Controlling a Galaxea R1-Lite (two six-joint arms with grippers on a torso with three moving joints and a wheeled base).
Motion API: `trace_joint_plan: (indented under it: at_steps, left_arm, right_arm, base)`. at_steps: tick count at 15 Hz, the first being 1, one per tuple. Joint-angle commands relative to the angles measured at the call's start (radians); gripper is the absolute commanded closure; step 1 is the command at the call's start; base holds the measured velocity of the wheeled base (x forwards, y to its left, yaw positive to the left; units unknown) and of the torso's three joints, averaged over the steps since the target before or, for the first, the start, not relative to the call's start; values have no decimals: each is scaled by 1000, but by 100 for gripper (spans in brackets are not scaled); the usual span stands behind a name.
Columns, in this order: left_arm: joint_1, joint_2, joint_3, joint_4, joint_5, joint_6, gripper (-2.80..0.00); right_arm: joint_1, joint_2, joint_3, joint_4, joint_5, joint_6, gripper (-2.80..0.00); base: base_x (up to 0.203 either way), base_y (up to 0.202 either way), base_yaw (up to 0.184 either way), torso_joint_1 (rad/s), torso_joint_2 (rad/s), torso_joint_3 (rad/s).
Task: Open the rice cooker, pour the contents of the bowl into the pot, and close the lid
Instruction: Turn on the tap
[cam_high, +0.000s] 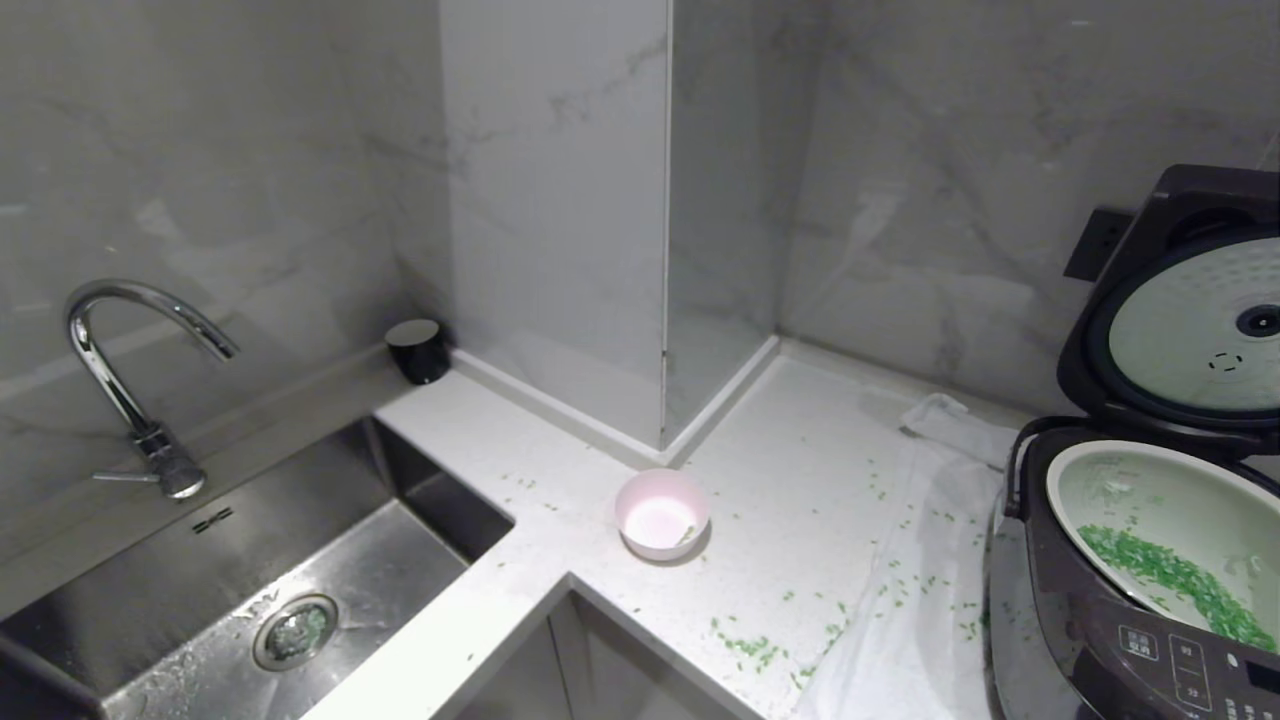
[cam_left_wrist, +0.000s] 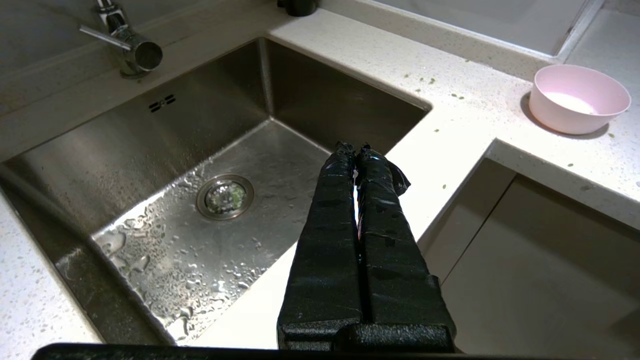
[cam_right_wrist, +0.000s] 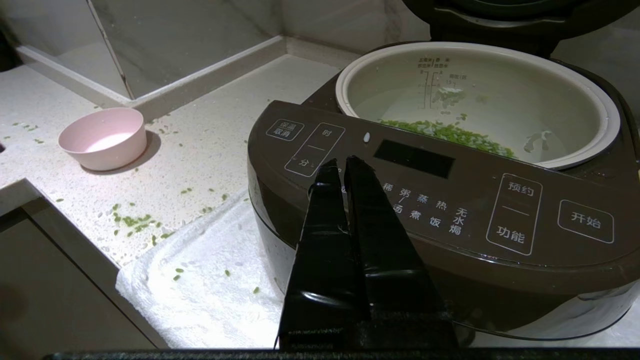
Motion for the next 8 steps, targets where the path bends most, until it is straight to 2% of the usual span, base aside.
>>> trace_joint_plan:
  at_steps: [1, 5, 8]
  left_arm:
    - [-1, -3, 0, 1, 6, -5, 0]
    - [1, -3, -4, 2, 27, -24, 0]
    - [4, 40, -85, 17, 61, -20, 0]
  right_arm:
    - [0, 1, 2, -1, 1, 0, 0]
    - [-1, 1, 2, -1, 0, 0, 0]
    - [-1, 1, 2, -1, 1, 0, 0]
  base:
    - [0, 0, 0, 0, 0, 0]
    - [0, 0, 0, 0, 0, 0]
    - [0, 0, 0, 0, 0, 0]
